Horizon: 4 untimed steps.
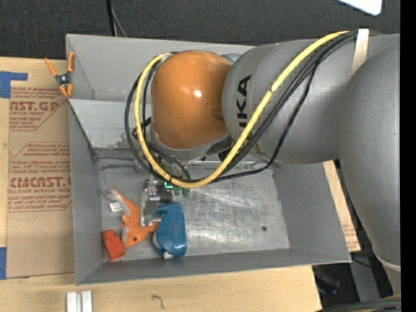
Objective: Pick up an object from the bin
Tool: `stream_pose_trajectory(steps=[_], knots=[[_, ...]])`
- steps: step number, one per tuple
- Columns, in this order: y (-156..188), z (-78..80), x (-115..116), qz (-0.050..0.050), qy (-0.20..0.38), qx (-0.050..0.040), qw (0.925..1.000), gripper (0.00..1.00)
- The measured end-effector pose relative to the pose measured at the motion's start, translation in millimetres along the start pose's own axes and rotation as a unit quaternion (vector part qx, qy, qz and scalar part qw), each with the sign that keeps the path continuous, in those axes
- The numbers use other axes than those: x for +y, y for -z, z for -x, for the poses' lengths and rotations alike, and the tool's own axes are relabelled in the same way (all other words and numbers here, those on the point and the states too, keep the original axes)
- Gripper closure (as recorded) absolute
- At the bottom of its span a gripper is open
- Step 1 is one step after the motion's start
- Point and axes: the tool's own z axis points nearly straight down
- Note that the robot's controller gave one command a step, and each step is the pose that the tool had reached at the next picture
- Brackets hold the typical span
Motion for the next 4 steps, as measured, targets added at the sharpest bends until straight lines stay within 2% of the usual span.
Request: stream_pose_trajectory(steps=[1,2,3,4], knots=[[4.4,1.9,-1.0,0.001,-0.001,-0.0038,1.0,0.0],[-28.4,-2.2,1.0,0.001,0.025,-0.0076,0.9996,0.0],[-132.3,-14.4,-17.0,0.003,0.145,-0.012,0.9894,1.0],[-132.3,-14.4,-16.9,0.003,0.145,-0.012,0.9894,1.0]])
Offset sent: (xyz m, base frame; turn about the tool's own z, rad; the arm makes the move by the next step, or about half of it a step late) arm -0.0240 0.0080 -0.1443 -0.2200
